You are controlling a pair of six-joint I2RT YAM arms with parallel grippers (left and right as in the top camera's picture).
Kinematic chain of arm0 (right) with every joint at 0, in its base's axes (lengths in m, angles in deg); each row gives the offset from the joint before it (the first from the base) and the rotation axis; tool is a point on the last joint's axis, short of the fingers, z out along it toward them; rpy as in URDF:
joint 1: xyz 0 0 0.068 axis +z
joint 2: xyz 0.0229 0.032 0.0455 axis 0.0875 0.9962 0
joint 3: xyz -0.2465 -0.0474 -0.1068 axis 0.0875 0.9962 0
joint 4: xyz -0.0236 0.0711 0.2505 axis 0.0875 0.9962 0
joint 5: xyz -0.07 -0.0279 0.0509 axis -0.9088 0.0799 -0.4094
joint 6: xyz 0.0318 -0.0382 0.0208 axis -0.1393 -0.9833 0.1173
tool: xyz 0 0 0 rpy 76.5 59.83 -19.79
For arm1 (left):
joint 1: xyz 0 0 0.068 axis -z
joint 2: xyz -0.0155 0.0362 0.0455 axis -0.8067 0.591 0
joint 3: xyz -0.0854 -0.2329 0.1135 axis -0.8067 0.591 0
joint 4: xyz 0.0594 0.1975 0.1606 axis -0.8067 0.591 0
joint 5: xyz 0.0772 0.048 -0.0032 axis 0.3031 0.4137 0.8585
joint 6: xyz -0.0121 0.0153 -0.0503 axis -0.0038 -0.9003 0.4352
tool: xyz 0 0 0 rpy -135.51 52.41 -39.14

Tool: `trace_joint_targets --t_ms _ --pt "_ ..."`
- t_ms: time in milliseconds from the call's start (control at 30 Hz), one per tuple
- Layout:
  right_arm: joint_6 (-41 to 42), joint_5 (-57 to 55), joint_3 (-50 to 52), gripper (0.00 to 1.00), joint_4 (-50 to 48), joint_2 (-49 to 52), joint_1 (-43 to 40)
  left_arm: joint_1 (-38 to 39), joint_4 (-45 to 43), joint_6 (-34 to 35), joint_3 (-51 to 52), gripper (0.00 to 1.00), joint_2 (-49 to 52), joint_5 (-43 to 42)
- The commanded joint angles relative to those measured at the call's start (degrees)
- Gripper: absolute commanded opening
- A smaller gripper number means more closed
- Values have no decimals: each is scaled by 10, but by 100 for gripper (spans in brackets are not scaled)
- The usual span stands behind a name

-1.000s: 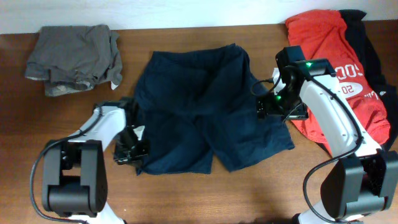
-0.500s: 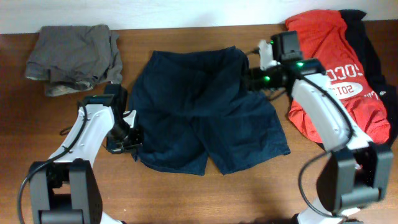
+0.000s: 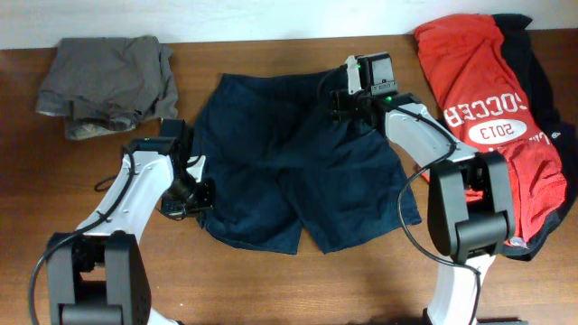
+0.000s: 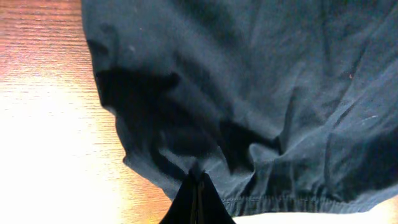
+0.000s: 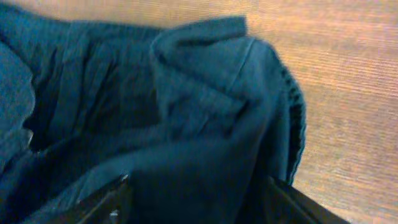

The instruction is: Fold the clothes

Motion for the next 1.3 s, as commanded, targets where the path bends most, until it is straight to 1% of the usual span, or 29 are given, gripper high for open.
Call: trace_joint_targets --t_ms 0,67,100,133,167,200,233,400,600,667,800,1200,1233,1267 --pt "8 -23 -10 64 -18 14 0 1 -2 -1 -5 1 -6 14" --pt "9 -22 -10 50 -30 23 0 1 -2 -1 -5 1 -6 14" --pt "16 -24 -10 37 -36 26 0 1 -1 -1 -5 1 -6 14" --pt "17 -23 -10 27 -43 29 0 1 -1 -1 -4 1 -6 14" --pt "19 -23 -10 14 -52 29 0 1 -1 -1 -3 1 -6 14" --pt "19 -23 -10 8 -59 30 0 1 -2 -1 -1 1 -6 14" --pt "20 -23 -10 4 -69 30 0 1 -2 -1 3 1 -6 14" --pt "21 -25 -27 4 -105 30 -4 1 -6 17 34 1 -6 12" --pt "34 -70 -42 4 -162 30 -10 1 -10 43 77 1 -6 6" --pt "34 -71 -43 4 -190 31 -14 1 -10 44 86 1 -6 -11" --pt "66 -101 -43 4 -227 32 -24 1 -10 44 100 1 -6 -47" --pt "77 -124 -44 4 -298 33 -64 1 -34 44 161 1 -6 -49" --pt "78 -123 -45 5 -301 33 -67 1 -38 49 164 1 -6 -53" --pt "79 -123 -46 20 -301 33 -69 1 -42 52 166 1 -6 -54"
